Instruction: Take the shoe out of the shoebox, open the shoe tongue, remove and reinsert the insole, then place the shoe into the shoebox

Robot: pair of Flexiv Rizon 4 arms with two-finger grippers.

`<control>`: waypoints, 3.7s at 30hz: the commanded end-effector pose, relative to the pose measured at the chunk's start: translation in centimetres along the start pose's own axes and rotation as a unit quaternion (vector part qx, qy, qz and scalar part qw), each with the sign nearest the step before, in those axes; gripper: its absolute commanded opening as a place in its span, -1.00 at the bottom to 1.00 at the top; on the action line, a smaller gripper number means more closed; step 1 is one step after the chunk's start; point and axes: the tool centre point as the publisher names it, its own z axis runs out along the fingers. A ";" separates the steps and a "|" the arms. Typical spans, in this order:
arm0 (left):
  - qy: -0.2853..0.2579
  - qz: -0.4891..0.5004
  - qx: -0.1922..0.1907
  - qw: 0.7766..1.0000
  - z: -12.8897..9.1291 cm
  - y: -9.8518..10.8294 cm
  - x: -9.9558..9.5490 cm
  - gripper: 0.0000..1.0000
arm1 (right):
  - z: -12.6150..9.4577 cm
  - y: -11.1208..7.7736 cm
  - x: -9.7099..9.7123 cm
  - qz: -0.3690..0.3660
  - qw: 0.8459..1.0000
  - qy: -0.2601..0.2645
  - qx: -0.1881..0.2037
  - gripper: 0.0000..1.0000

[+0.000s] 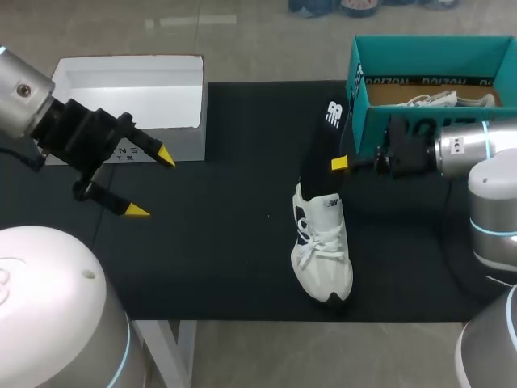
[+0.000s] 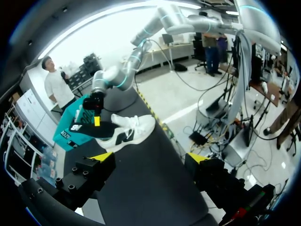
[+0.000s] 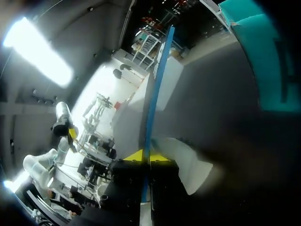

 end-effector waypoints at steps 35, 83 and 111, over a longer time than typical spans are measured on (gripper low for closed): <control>0.001 0.000 -0.001 1.000 -0.1 0.0 0.0 1.00 | 2.6 -6.1 1.4 -0.037 0.993 -0.046 0.105 -0.50; 0.001 0.000 -0.001 1.000 -0.1 0.0 0.0 1.00 | 2.5 -6.2 0.6 -0.036 0.990 -0.046 0.125 -1.00; 0.001 0.000 -0.001 1.000 -0.1 0.0 0.0 1.00 | 2.2 -2.8 0.9 -0.053 0.991 -0.064 0.105 -0.45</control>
